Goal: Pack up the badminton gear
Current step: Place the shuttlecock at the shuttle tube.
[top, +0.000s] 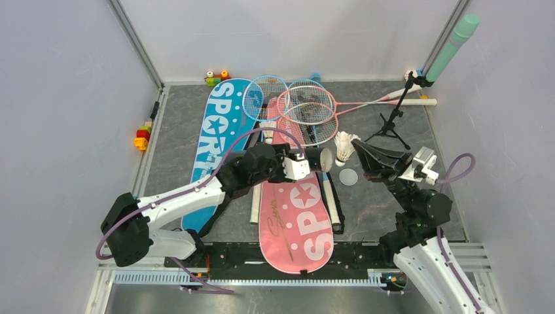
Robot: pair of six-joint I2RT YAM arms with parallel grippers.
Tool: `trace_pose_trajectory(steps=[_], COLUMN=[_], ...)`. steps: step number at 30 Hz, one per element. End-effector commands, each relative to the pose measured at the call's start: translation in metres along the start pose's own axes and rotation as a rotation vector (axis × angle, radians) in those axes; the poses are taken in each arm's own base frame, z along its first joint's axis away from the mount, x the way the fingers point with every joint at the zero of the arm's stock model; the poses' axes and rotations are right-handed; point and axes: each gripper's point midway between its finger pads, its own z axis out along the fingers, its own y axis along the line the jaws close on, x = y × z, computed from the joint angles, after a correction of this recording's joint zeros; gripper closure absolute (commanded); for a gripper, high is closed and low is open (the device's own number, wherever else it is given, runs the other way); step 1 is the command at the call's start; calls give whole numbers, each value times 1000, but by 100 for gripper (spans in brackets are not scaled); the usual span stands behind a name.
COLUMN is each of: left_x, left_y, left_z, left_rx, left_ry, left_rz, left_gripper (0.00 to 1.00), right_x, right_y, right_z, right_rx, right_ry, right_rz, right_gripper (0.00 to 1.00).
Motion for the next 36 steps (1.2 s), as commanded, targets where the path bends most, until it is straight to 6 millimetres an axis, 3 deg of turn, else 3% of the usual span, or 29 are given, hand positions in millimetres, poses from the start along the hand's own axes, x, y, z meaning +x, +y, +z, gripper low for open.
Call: trace_pose_trajectory(steps=[1,9,17,24,30,36], left_x=[-43,-87,-100,-96,-79,-74], left_y=[17,21,47,38,24,28], left_z=[-11,-28,-38,-35,-35,-34], left_rx=[8,50,-60,-29,-2,-27], left_ry=[-134,-323,-385,-380,-331,-309], left_rz=[-151,-317,-464,-387,-251,-231], left_gripper=[94,92,91,92,95,96], right_x=[-41,-25,-6,38,78,111], right_y=[15,38,65,48,23,16], right_z=[24,38,33,51,61,62], right_rx=[-102,-274,-445,-377,-245,-194], right_ry=[-117,-95,31,272,483,658], right_rz=[-17,104,163,211,189,141], right_gripper=[100,100,100,96,93,92])
